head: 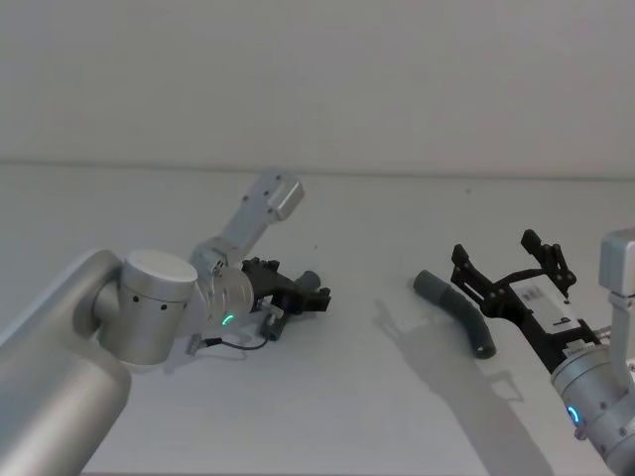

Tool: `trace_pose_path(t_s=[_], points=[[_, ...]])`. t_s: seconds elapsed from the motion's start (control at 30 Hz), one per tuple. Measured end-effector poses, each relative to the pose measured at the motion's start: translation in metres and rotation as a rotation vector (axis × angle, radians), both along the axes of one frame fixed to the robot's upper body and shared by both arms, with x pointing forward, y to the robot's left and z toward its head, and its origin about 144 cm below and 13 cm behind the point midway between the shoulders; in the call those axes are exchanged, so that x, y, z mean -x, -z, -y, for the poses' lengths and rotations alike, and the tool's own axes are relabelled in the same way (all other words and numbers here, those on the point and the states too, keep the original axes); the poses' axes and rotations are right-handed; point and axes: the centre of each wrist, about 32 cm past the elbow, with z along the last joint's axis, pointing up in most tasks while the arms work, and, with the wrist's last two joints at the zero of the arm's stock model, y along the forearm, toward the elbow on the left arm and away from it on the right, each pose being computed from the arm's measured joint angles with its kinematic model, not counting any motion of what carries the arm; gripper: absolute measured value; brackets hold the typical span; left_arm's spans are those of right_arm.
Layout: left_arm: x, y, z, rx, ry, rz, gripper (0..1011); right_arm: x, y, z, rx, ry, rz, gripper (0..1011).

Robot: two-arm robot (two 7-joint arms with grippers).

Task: Use both hands to pick up one end of the pipe from the table, align the ends, and insert them.

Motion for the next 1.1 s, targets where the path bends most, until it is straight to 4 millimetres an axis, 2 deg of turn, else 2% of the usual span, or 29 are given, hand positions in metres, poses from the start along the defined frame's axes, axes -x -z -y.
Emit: trace_pose_path(t_s=[0.27,0.63,0.93,1.1], points=[[0.0000,0.0012,0.0010,-0.005,0.004,-0.003,987,0.0000,0.0000,0.0000,0.000,0.000,0.000,1001],[0.0000,0.0021,0.0016,-0.009,0.007,-0.006,730,0.0000,0.0000,0.0000,0.000,0.000,0.000,1001],[0.0001,0.0023,0.0019,-0.010,0.008,-0.006,411,0.0000,0.0000,0.0000,0.000,0.000,0.000,1001],[0.0000,0.0024,0.0020,-0.010,0.008,-0.006,347,0.0000,0.0000,0.0000,0.000,0.000,0.000,1001]])
